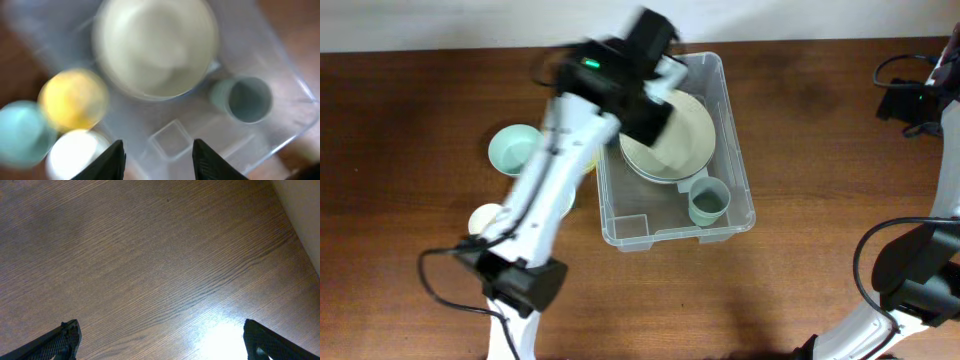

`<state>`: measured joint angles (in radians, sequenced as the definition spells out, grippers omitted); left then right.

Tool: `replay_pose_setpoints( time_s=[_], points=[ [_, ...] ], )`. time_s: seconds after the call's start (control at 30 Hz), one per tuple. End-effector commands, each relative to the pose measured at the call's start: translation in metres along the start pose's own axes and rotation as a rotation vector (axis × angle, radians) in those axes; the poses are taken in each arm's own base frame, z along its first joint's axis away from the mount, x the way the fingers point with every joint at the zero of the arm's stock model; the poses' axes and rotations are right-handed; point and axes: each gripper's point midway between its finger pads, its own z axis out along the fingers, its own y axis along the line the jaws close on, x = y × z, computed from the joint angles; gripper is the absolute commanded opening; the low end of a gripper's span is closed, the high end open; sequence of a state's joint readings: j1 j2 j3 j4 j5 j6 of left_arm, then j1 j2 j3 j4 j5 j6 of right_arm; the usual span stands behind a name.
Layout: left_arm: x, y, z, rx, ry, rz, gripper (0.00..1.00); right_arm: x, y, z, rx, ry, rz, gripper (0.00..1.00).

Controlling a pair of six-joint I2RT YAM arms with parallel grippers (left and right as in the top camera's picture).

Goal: Pack container
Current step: 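Withdraw the left gripper to the left side of the table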

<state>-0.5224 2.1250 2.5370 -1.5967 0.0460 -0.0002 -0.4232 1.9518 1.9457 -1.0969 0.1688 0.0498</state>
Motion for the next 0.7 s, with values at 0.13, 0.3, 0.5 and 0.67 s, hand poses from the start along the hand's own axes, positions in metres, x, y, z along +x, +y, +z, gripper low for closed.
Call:
replay_pose_setpoints(
  time_s=[0.13, 0.3, 0.5, 0.67],
  points=[
    [0.021, 0.11, -0.045, -0.148, -0.041, -0.38, 0.45, -0.001, -0.004, 0.001, 0.018, -0.002, 0.011, 0.99],
    [0.039, 0.169, -0.056, -0.235, -0.049, -0.543, 0.44, -0.001, -0.004, 0.001, 0.017, -0.002, 0.011, 0.99],
    [0.057, 0.209, -0.078, -0.409, -0.06, -0.593, 0.44, -0.001, -0.004, 0.001, 0.017, -0.002, 0.011, 0.99],
    [0.066, 0.225, -0.112, -0.557, -0.122, -0.65, 0.44, -0.001, -0.004, 0.001, 0.018, -0.002, 0.011, 0.99]
  ],
)
